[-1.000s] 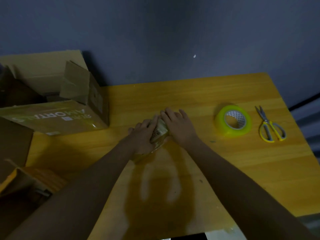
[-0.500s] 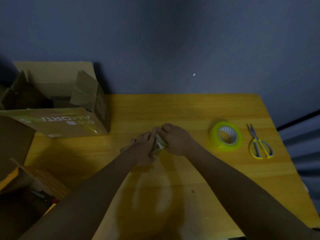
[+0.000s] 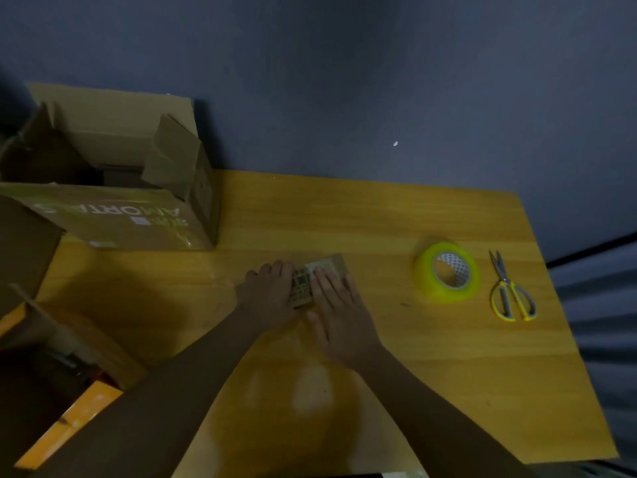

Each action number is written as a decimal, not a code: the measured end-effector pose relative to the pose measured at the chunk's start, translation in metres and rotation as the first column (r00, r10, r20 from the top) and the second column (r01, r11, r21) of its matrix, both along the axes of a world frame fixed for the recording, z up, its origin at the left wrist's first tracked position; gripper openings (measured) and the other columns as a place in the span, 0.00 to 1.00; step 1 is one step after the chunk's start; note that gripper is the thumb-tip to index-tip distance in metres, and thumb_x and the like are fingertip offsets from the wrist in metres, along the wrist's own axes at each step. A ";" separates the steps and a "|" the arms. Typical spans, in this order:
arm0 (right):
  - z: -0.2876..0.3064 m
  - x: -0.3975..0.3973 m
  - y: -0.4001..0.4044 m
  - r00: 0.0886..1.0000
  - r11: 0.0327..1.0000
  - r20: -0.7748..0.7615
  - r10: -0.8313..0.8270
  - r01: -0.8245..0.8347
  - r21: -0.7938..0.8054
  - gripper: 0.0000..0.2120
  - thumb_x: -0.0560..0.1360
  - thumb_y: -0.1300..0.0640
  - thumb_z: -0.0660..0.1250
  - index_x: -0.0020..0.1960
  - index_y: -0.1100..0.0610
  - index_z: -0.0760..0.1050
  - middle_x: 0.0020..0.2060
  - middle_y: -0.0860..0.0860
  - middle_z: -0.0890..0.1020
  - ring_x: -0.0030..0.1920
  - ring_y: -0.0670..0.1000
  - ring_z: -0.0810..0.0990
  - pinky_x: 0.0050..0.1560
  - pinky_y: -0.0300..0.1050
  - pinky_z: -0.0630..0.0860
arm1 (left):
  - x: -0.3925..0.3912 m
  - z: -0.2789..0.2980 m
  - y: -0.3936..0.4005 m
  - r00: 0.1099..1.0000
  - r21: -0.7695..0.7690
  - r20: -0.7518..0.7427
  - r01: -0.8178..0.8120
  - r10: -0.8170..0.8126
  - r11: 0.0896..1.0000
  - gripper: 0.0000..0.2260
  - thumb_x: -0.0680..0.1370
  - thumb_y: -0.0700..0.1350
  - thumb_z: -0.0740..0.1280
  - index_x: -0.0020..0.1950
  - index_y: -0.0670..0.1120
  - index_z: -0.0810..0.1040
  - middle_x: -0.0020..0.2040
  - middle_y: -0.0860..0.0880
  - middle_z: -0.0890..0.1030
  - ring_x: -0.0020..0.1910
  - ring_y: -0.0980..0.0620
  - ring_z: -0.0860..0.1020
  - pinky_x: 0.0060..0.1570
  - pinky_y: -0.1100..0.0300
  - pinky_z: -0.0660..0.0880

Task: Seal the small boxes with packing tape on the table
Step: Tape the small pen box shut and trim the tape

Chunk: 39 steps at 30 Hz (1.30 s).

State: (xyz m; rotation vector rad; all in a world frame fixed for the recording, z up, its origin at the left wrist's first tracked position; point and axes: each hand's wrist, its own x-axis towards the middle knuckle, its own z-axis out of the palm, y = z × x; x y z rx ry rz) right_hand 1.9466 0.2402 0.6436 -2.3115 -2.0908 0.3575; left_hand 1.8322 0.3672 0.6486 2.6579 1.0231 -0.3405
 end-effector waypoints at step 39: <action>-0.066 -0.041 -0.049 0.930 0.930 0.026 -0.365 0.364 0.038 0.30 0.83 0.45 0.39 0.76 0.61 0.60 0.75 0.57 0.62 0.77 0.52 0.54 0.74 0.58 0.49 | -0.041 -0.072 -0.059 0.976 0.128 0.079 0.191 -0.202 0.973 0.48 0.66 0.71 0.62 0.75 0.41 0.58 0.74 0.35 0.63 0.74 0.40 0.58 0.67 0.36 0.50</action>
